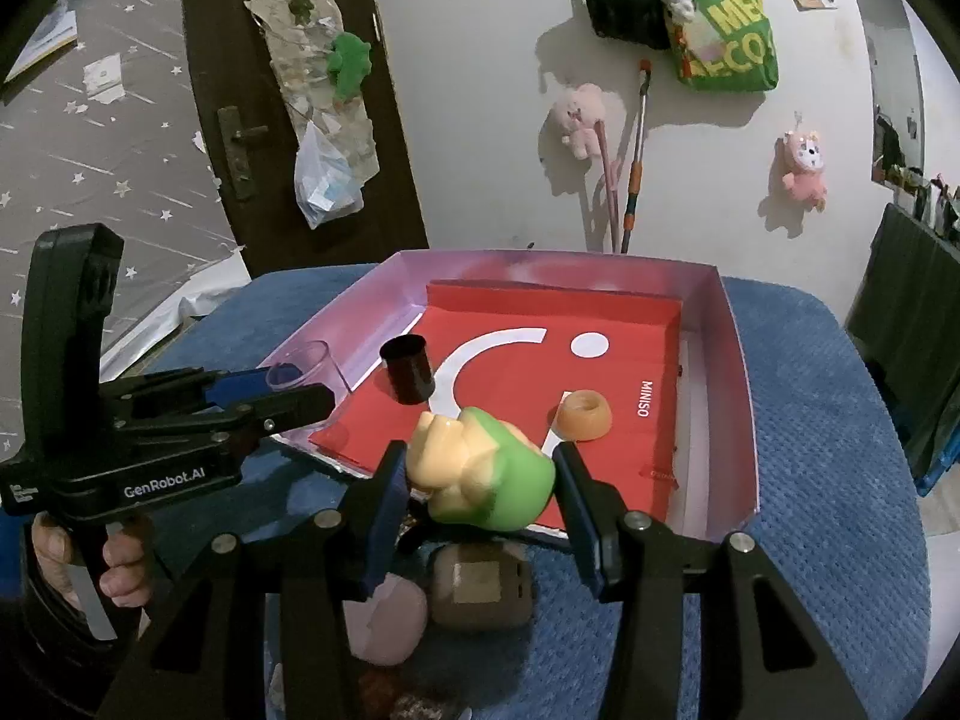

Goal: Organize rigid objects
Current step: 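Carry the glass cup over the red box with the left tool while the right tool carries the figurine, then lower the glass cup beside the black cup while the right tool lowers the figurine by the ring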

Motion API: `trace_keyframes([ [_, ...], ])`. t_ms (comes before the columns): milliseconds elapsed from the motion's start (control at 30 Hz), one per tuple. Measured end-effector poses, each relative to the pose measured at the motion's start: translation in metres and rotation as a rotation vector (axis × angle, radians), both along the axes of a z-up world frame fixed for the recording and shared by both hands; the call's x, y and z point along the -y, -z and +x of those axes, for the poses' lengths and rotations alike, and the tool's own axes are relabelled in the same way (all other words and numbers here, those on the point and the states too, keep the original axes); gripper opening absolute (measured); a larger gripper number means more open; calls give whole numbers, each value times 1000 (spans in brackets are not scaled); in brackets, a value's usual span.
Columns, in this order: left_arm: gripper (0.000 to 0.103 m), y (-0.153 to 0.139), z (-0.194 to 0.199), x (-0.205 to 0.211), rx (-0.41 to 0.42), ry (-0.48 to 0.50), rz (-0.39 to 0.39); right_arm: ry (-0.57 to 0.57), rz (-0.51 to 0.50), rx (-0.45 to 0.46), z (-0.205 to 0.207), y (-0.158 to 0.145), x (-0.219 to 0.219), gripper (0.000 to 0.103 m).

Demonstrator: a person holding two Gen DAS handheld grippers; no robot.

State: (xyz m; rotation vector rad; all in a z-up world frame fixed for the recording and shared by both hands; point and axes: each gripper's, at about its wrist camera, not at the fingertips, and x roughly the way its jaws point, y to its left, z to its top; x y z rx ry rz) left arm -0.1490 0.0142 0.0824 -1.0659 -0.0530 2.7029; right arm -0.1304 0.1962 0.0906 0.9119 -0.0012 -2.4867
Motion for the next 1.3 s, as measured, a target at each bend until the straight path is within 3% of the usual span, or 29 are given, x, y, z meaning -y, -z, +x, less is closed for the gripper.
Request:
trace_keyframes([
  [900,37,46,-54,-1,179,0,-23,14,104,176,-64,48,9,51],
  [1300,37,51,-72,0,180,-41,-42,14,124,210,-80,55,16,51],
])
